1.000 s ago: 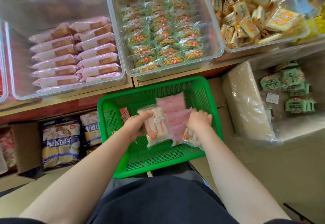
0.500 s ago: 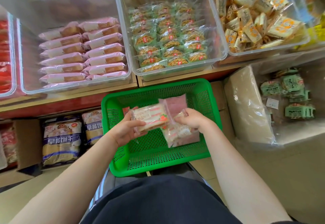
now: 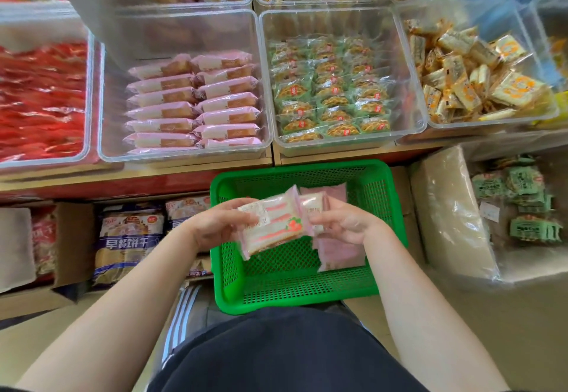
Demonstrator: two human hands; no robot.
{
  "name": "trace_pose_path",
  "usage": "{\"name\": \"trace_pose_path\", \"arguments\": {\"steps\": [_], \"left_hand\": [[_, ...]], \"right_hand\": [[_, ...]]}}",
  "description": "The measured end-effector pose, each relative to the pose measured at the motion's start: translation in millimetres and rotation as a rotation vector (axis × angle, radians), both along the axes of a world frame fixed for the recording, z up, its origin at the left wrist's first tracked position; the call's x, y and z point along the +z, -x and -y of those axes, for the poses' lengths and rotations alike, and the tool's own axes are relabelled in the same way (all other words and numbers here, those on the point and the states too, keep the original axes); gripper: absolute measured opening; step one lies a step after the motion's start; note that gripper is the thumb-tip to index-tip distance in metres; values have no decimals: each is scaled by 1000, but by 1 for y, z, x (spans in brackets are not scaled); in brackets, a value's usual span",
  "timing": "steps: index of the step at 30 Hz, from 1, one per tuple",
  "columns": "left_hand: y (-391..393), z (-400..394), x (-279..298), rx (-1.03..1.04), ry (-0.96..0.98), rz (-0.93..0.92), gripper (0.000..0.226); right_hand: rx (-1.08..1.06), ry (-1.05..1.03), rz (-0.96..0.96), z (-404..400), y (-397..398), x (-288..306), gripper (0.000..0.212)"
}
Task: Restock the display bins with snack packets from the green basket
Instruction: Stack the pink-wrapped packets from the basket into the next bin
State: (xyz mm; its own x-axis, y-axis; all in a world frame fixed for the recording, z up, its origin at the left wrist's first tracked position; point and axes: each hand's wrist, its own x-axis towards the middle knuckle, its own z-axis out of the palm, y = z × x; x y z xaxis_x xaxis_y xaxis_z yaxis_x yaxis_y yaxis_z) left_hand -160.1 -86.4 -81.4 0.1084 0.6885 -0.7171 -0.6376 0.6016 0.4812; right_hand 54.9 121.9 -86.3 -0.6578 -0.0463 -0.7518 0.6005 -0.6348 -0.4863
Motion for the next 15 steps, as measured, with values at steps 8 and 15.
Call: {"name": "trace_pose_path", "arguments": {"steps": [8,15], "left_hand": [[47,20,51,172,-302,135,58],[108,21,87,505,-338,78,68]], "right_hand": [[11,-76,-156,-3,56,51,63],[-438,56,-162,24,148,97,49]]}}
